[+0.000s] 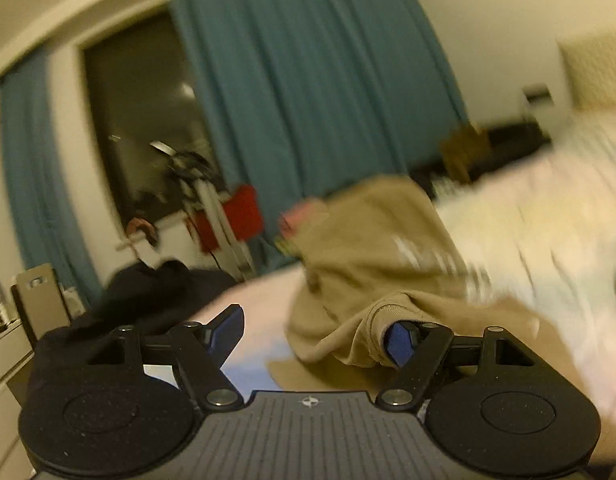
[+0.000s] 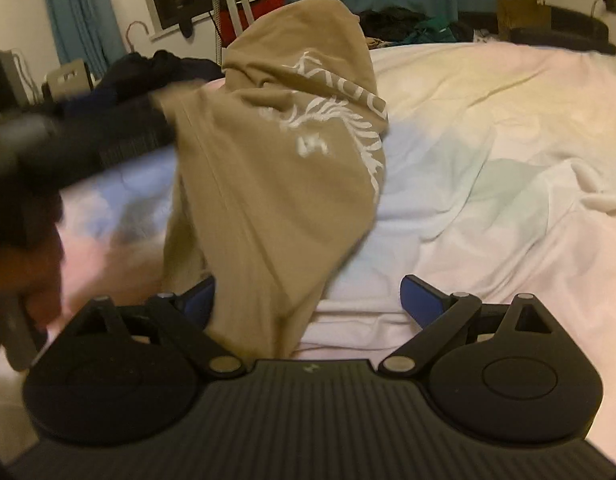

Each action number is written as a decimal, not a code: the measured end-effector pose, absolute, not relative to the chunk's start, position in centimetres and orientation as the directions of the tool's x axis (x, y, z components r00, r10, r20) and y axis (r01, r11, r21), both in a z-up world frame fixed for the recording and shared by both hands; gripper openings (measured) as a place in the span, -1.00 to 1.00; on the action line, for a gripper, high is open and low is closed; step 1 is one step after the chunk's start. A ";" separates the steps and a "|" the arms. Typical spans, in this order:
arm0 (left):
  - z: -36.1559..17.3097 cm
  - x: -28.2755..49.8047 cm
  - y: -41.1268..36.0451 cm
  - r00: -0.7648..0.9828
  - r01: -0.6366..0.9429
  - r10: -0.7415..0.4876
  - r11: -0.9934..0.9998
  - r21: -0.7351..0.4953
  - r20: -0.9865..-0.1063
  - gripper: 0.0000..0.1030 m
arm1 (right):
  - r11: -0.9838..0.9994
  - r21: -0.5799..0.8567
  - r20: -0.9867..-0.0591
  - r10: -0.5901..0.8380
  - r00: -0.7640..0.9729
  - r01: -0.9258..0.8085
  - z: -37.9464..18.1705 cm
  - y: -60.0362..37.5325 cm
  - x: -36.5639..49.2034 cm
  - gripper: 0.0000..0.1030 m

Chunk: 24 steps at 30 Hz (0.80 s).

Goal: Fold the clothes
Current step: 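Grasp the T-shirt edge with the right gripper while the left gripper holds it, then lift the T-shirt high with both grippers and shake it open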

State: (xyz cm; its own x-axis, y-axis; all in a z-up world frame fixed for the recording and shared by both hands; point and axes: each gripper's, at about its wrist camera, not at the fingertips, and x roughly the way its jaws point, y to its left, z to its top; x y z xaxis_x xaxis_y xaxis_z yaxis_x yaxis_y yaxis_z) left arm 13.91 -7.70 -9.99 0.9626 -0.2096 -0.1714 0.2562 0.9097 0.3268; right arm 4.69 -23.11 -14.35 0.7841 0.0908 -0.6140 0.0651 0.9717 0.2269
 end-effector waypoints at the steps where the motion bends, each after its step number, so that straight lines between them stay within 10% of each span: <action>1: -9.5 13.7 -7.4 0.965 0.253 -0.219 0.919 0.302 -0.143 0.47 | 0.966 0.247 -0.604 0.094 0.792 0.074 -14.4 -23.3 4.4 0.87; 13: -3.6 8.2 -4.8 0.986 -0.033 -0.002 0.979 0.203 0.169 0.66 | 0.937 0.227 -0.297 -0.194 0.935 0.267 -9.6 -24.1 0.3 0.87; 24: -1.2 1.2 -5.0 0.989 0.067 -0.091 0.977 0.202 0.115 0.77 | 0.895 0.199 -0.019 -0.405 0.914 0.400 -3.0 -28.6 -3.5 0.87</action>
